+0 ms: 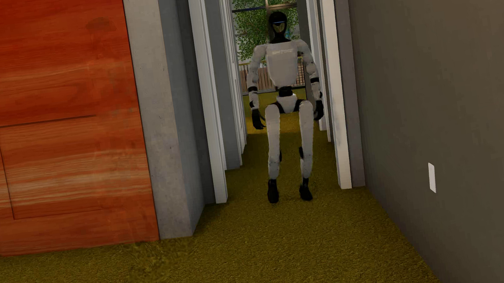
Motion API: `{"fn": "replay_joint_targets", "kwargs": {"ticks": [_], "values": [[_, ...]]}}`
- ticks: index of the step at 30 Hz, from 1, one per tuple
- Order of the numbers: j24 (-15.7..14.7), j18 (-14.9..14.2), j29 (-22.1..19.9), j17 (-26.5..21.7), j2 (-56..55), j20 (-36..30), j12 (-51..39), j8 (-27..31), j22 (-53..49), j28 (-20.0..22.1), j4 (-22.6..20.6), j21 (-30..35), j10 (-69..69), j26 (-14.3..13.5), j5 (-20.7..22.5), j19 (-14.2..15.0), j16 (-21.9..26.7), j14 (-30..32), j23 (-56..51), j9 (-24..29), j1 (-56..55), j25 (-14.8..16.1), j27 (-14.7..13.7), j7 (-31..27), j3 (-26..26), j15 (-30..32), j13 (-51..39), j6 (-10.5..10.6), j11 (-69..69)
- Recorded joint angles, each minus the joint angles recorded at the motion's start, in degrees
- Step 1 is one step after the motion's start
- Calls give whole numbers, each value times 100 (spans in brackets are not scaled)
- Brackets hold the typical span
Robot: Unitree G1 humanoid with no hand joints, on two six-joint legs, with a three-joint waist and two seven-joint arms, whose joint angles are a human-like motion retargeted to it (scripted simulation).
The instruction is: Circle the corner
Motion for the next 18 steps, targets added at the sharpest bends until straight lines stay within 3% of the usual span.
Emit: {"fn": "replay_joint_targets", "kwargs": {"ticks": [3, 6, 12, 16, 18], "values": [[0, 0, 0, 8, -864, 7, 38, 0, -45, 0, 142, -107, 14, 0, 187, 0, 88, -158, -167, 98, 317, 0, 0, 0, -416, -793, 130, 202, 1401], [0, 0, 0, 24, -1437, 59, -26, 0, -48, 0, 292, -61, 99, 0, 404, 0, 150, -314, -87, 162, 549, 0, 0, 0, -758, -449, 277, 323, 1213], [0, 0, 0, 35, -1318, -28, -356, 0, -77, 0, 446, 412, 29, 0, 486, 0, 118, -351, 488, 221, 1176, 0, 0, 0, -1190, 726, 482, 279, -1786], [0, 0, 0, 26, -342, -157, -366, 0, -387, 0, 485, 434, 76, 0, 314, 0, -59, -206, 595, -37, 1410, 0, 0, 0, -1398, 545, 720, 176, -3829], [0, 0, 0, 53, -108, -65, -245, 0, -500, 0, 617, 541, 118, 0, 346, 0, -204, 49, 774, -193, 1587, 0, 0, 0, -1240, 965, 803, 185, -3856]]}}
